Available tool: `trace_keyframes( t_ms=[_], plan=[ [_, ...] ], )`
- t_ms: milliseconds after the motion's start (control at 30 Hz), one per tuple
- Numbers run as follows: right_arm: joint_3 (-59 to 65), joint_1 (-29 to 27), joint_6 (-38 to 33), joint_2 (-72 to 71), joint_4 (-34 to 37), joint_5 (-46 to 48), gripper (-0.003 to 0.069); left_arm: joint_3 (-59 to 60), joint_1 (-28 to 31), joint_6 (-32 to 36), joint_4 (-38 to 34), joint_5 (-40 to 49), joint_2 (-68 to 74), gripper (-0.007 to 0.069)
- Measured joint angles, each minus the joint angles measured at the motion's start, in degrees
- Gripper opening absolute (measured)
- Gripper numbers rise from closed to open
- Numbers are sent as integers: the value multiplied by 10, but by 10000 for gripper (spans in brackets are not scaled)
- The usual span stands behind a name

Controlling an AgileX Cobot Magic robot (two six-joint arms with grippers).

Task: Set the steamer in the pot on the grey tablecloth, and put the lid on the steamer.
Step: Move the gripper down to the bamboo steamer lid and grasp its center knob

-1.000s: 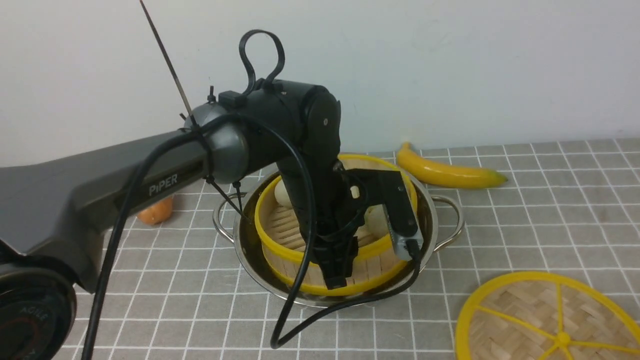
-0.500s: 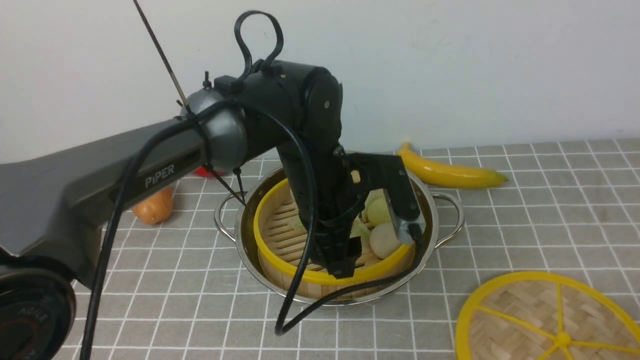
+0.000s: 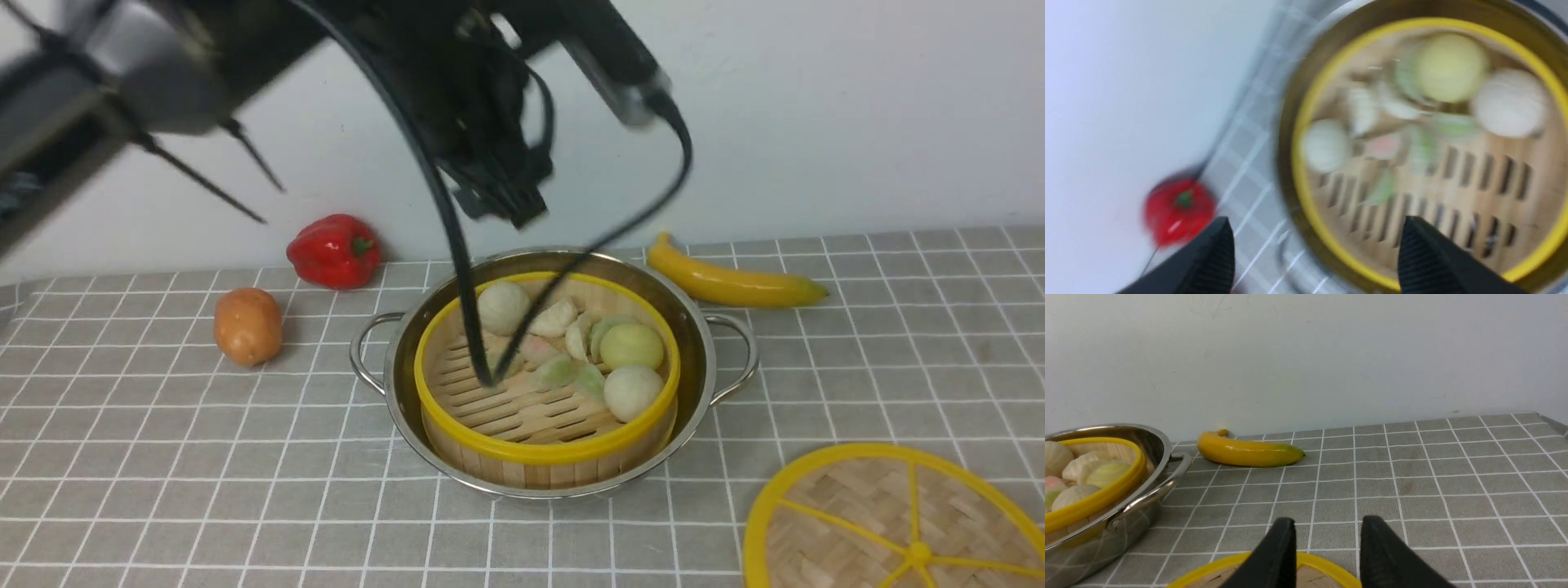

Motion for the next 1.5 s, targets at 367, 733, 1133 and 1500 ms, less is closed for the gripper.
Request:
trace_keyframes(
  t_ms=[367,733,1133,1500],
  plan=[
    [0,0,0,0,0,0,243,-2,2,-204,49,0,-81,492],
    [0,0,0,0,0,0,243,28,2,-208,42,0,-103,492],
    [0,0,0,0,0,0,243,530,163,-209,-73,-306,-452,492],
    [0,0,0,0,0,0,243,958,354,-205,-112,-515,-800,492]
  ],
)
